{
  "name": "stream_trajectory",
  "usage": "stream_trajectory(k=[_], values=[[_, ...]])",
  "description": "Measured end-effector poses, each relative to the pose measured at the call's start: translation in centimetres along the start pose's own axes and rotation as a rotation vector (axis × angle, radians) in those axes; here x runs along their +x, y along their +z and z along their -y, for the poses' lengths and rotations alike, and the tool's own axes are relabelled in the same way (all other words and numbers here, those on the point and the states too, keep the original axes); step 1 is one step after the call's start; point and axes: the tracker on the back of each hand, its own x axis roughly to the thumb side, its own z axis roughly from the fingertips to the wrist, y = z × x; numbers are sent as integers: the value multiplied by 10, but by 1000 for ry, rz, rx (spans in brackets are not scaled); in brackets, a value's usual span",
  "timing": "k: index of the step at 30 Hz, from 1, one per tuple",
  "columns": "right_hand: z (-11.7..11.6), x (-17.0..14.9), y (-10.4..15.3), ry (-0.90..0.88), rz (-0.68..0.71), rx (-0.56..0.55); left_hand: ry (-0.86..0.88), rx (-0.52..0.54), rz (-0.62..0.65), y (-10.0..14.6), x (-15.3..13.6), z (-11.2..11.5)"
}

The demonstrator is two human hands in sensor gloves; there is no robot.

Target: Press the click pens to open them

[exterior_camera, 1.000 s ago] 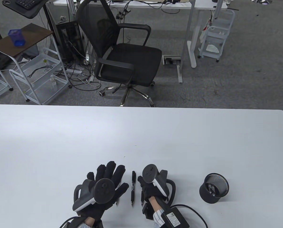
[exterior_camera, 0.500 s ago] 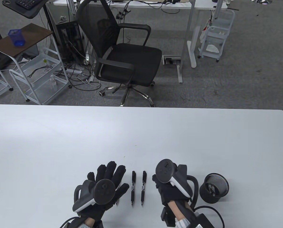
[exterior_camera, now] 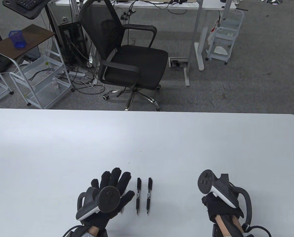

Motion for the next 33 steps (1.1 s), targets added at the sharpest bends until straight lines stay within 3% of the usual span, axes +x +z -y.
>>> stream_trajectory(k=[17, 33], values=[[-26, -10, -17, 80, -69, 3, -4, -4, -2, -1, 1, 0], [-19, -18, -20, 34, -119, -79, -1, -4, -2, -1, 2, -1]])
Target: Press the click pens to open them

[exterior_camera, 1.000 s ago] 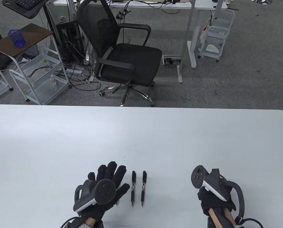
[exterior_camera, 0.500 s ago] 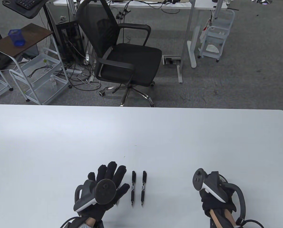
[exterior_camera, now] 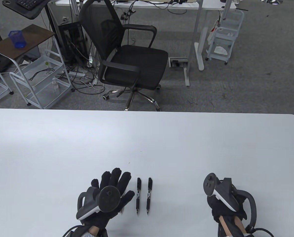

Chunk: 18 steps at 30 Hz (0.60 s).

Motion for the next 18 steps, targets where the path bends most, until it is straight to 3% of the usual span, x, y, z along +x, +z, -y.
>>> stream_trajectory(k=[2, 7, 18], values=[[-1, -2, -1, -5, -7, 69, -1, 0, 0, 0, 0, 0], [-5, -1, 0, 10, 12, 105, -2, 2, -2, 0, 0, 0], [-9, 2, -3, 62, -20, 59, -3, -1, -1, 1, 1, -1]])
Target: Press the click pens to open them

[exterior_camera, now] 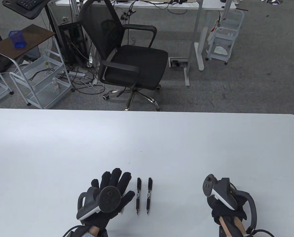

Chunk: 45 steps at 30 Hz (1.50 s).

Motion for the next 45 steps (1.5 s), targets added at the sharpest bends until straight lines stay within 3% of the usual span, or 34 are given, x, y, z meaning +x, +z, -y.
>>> stream_trajectory(k=[9, 21, 31, 41, 45], values=[[-4, 1, -1, 45, -25, 53, 1, 2, 0, 0, 0, 0], [-1, 1, -2, 95, -64, -27, 1, 0, 1, 0, 0, 0], [25, -9, 4, -22, -54, -68, 3, 0, 2, 1, 0, 0], [78, -36, 41, -349, 46, -357, 7, 0, 4, 1, 0, -1], [92, -45, 58, -567, 162, -566, 7, 2, 6, 1, 0, -1]])
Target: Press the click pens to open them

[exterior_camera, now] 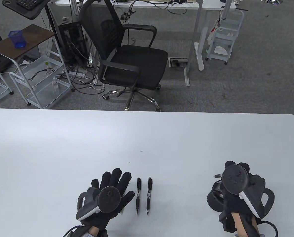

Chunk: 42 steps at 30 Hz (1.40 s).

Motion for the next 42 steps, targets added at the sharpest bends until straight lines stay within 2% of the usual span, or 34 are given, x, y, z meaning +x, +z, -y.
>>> stream_trajectory(k=[3, 7, 12, 19, 23, 27, 33, 37, 39, 42], values=[[6, 2, 6, -256, 88, -97, 0, 1, 1, 0, 0, 0], [3, 6, 12, -571, 183, -135, 1, 1, 1, 0, 0, 0], [-15, 17, 18, -797, 263, -183, 1, 0, 0, 0, 0, 0], [-51, 30, 20, -1078, 241, -206, 4, 6, 2, 1, -1, -1], [-75, 33, 19, -1263, 190, -173, 7, 7, 2, 1, -1, -1], [-101, 38, 15, -1466, 114, -116, 3, 8, 1, 1, -1, -1], [-136, 46, 7, -1614, 19, 9, -1, 8, -2, 1, -1, -1], [-158, 47, 2, -1683, -61, 159, -2, 7, -4, 1, -1, -1], [-171, 45, 1, -1753, -105, 270, -1, 7, -5, 1, -1, -1], [-180, 42, 2, -1844, -143, 350, -9, 9, -7, 2, 0, -1]])
